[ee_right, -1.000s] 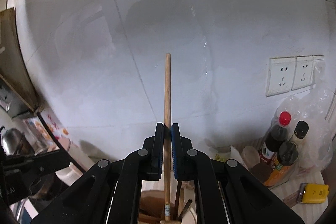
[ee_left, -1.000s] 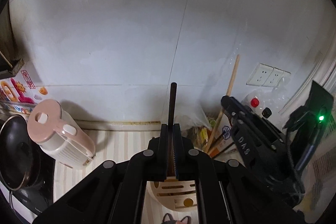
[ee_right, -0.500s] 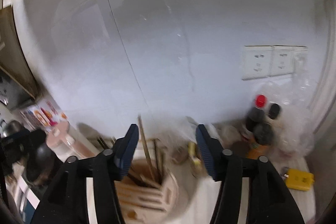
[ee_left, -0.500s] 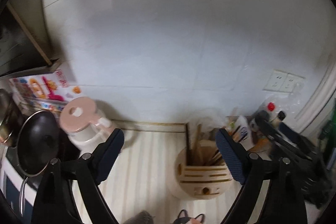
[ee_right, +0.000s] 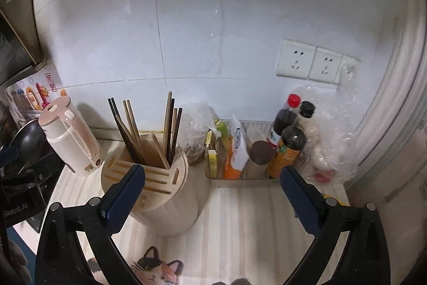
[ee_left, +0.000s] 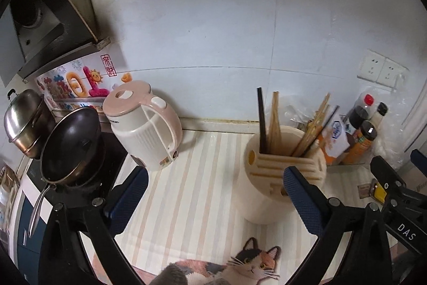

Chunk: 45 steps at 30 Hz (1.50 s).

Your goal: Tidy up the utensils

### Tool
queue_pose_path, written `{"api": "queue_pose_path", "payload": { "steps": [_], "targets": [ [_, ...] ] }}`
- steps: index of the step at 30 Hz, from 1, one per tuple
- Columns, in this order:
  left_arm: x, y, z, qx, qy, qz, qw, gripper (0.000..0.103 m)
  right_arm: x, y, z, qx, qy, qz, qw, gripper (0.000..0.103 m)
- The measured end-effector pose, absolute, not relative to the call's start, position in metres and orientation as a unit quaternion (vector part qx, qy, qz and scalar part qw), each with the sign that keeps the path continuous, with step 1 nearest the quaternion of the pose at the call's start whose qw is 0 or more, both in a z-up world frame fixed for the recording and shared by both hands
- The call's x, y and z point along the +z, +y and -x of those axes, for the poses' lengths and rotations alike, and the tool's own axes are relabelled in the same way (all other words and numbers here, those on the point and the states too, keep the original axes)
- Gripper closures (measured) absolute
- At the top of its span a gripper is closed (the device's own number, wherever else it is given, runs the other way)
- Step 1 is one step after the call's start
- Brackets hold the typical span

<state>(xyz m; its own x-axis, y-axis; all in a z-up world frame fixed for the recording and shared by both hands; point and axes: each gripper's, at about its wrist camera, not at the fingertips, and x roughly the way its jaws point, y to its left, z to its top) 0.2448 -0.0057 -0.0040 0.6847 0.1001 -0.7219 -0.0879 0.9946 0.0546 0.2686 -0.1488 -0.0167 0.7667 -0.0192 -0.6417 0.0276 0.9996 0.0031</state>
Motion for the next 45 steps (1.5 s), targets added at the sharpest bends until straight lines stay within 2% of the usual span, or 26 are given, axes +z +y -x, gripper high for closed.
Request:
{"api": "queue_pose_path", "payload": {
  "steps": [14, 26, 45],
  "targets": [
    [0.05, 0.01, -0.126, 0.009, 0.334, -0.022, 0.942, 0.0, 0.051, -0.137, -0.12, -0.055, 0.263, -0.023, 0.963, 0.0],
    [0.076, 0.03, -0.056, -0.015, 0.307, -0.022, 0.951, 0.0, 0.088, -0.113, -0.019, -0.084, 0.23, -0.032, 0.969, 0.0],
    [0.077, 0.025, -0.039, 0.001, 0.302, -0.018, 0.953, 0.0, 0.093, -0.112, -0.002, -0.075, 0.223, -0.019, 0.972, 0.0]
  ]
}}
